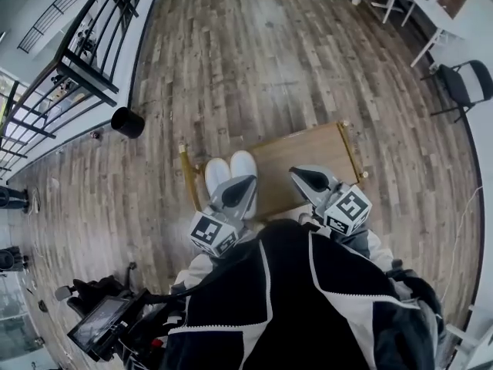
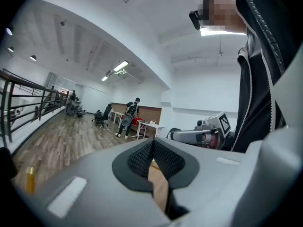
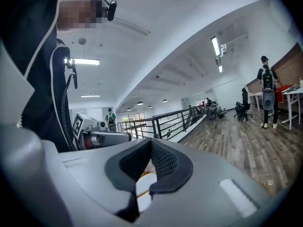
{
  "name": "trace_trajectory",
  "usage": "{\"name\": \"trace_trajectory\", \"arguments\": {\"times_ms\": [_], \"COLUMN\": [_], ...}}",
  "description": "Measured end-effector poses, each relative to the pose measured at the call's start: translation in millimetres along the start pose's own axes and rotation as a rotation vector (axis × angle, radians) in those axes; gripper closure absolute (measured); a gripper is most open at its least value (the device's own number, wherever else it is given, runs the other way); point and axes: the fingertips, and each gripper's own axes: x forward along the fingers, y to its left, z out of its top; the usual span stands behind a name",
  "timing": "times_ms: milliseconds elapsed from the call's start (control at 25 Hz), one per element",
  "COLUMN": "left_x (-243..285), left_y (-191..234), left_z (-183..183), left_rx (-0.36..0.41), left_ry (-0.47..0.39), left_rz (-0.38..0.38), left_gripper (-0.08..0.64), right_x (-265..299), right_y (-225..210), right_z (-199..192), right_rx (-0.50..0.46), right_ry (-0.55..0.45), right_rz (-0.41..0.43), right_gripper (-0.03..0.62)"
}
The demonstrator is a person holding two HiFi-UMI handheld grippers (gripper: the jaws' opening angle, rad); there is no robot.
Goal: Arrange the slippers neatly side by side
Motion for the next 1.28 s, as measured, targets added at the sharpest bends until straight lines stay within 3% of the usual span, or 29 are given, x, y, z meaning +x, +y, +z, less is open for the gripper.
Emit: {"name": "trace_trajectory", "arguments": {"times_ms": [240,560,960,1280], "left_x": [16,37,65,81], "left_y": [-18,-45,-83,-105], "left_z": [-5,-7,-15,-22], "left_rx": [-0.024,-0.032,-0.012,-0.008], "left_ry": [-0.021,-0.031,-0.034,-0.061], "left_rz": [-0.029,-0.027,-0.016,0.063], "left_gripper": [0.540,0.540,0.540,0.541], "right_x": [-31,-61,-93,-112], "right_y": [-15,-29,-43,-57], "right_z": [-10,-21,-23,-24], "right_rx": [0.011,-0.073,-0.085,-0.105], "right_ry": [0.010,0.073,0.069,0.080], "right_rz": [-0.042,-0.059,-0.003,0.074], "right_gripper": [0.591,0.592,0.592,0.592]}}
